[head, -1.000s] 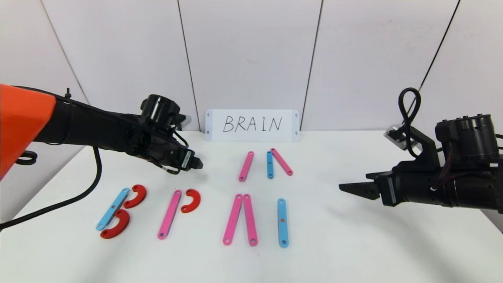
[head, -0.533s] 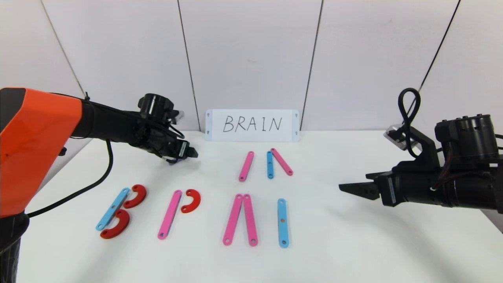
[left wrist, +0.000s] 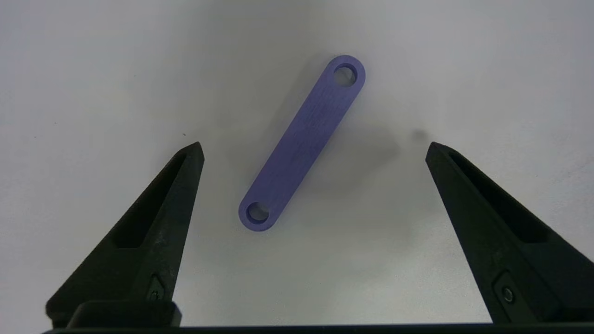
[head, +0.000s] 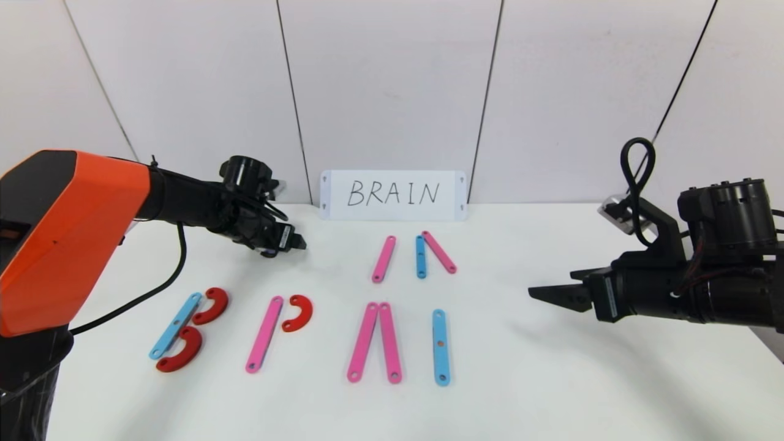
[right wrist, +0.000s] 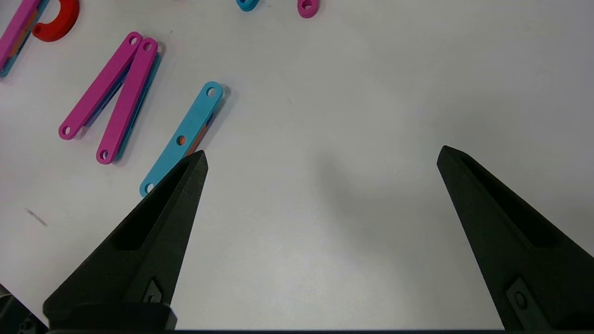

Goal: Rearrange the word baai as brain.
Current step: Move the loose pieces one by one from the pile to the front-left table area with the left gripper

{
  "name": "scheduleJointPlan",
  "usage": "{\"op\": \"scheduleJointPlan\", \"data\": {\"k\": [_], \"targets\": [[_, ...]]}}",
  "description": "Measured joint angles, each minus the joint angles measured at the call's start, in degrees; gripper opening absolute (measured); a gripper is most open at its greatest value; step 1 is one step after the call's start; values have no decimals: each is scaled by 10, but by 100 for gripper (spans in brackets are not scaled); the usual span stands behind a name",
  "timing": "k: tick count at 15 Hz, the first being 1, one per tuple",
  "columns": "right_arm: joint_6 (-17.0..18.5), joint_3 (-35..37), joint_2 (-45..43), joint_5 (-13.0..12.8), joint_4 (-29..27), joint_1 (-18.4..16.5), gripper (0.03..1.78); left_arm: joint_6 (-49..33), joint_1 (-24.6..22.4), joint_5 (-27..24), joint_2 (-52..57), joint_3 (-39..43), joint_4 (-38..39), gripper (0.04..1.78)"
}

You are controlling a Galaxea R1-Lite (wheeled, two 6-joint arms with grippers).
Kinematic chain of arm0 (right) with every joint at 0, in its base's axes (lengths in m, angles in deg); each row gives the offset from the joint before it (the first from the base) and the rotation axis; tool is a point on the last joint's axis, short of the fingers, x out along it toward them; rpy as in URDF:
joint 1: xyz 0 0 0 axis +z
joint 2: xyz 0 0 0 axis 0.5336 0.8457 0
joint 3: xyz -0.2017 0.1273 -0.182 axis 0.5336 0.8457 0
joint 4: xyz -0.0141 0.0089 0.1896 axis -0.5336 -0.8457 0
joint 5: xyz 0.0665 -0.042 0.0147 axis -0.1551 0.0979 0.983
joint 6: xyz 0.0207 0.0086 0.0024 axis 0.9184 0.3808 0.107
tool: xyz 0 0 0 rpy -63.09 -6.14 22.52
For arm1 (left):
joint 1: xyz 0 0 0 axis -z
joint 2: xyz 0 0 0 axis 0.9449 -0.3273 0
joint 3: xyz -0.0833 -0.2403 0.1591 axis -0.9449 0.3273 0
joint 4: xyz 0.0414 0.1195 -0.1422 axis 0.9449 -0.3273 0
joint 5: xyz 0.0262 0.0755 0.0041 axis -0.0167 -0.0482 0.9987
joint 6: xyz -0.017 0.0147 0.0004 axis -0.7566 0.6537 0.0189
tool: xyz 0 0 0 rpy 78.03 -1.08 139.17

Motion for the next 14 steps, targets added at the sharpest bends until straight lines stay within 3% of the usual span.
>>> {"op": "scheduleJointPlan", "data": {"k": [3, 7, 9, 10, 14], "targets": [[0, 0, 0, 0, 0, 0, 173, 0, 0, 0, -3, 0, 0, 133], [0, 0, 0, 0, 0, 0, 173, -1, 0, 0, -5, 0, 0, 61], [0, 0, 0, 0, 0, 0, 173, -1, 0, 0, -6, 0, 0, 35], [0, 0, 0, 0, 0, 0, 173, -1, 0, 0, -6, 0, 0, 28], [0, 0, 0, 0, 0, 0, 173, -1, 0, 0, -6, 1, 0, 27]]}}
